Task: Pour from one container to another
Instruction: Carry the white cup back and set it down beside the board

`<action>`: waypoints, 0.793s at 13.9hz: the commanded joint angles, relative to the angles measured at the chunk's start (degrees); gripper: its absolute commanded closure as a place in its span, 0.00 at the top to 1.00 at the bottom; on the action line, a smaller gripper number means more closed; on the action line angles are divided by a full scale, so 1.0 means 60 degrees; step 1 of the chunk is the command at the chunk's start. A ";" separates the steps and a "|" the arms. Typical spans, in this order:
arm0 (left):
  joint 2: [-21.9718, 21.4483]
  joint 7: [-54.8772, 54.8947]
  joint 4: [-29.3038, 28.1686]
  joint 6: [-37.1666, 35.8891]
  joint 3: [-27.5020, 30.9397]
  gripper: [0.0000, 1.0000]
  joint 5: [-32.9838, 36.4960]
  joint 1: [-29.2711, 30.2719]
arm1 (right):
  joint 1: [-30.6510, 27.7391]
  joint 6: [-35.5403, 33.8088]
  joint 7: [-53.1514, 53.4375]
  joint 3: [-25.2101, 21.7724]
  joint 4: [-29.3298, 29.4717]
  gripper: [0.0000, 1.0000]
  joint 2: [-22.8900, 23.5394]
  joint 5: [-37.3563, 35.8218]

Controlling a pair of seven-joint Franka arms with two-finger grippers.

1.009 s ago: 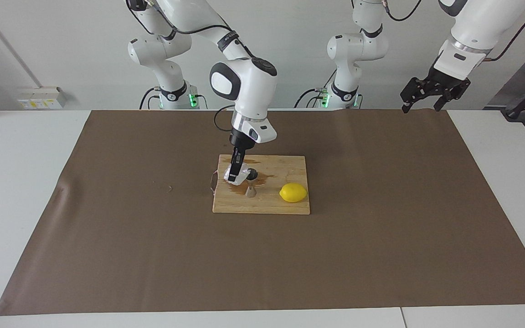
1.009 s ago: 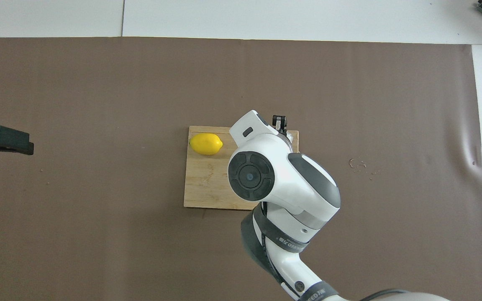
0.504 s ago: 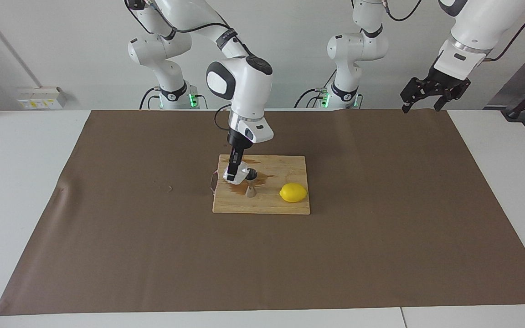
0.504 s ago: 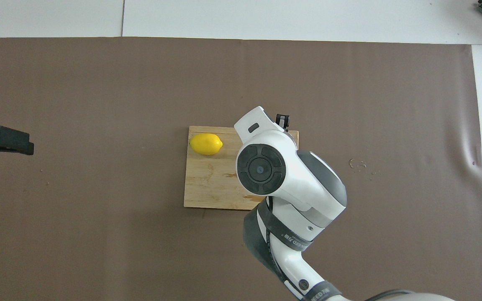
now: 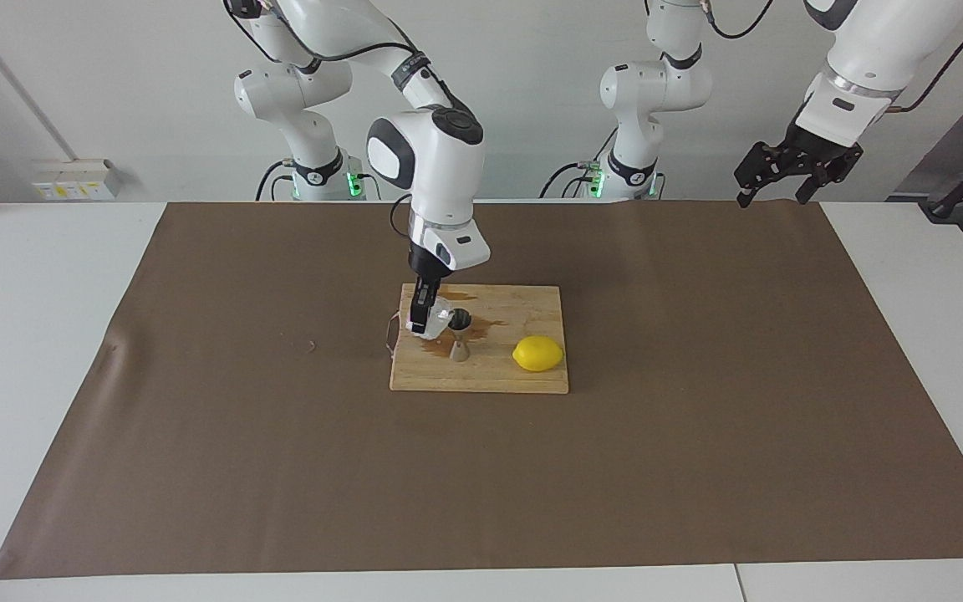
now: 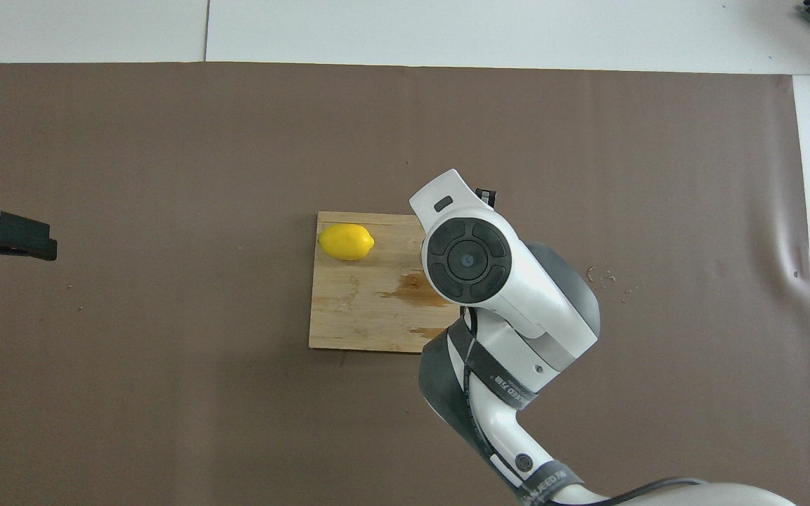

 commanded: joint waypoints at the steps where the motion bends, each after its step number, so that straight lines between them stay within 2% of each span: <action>1: -0.0190 0.0124 -0.0185 0.0005 -0.0036 1.00 0.0048 0.0071 | -0.0299 0.0131 -0.0579 0.0079 -0.0031 0.00 -0.0109 0.0431; 5: -0.0190 0.0139 -0.0185 0.0005 -0.0036 1.00 0.0048 0.0071 | -0.0957 0.0305 -0.1938 0.0064 -0.0235 0.00 -0.0109 0.1499; 11: -0.0190 0.0139 -0.0185 0.0005 -0.0036 1.00 0.0048 0.0071 | -0.2567 0.1448 -0.4327 0.0064 -0.1991 0.00 -0.0533 0.3110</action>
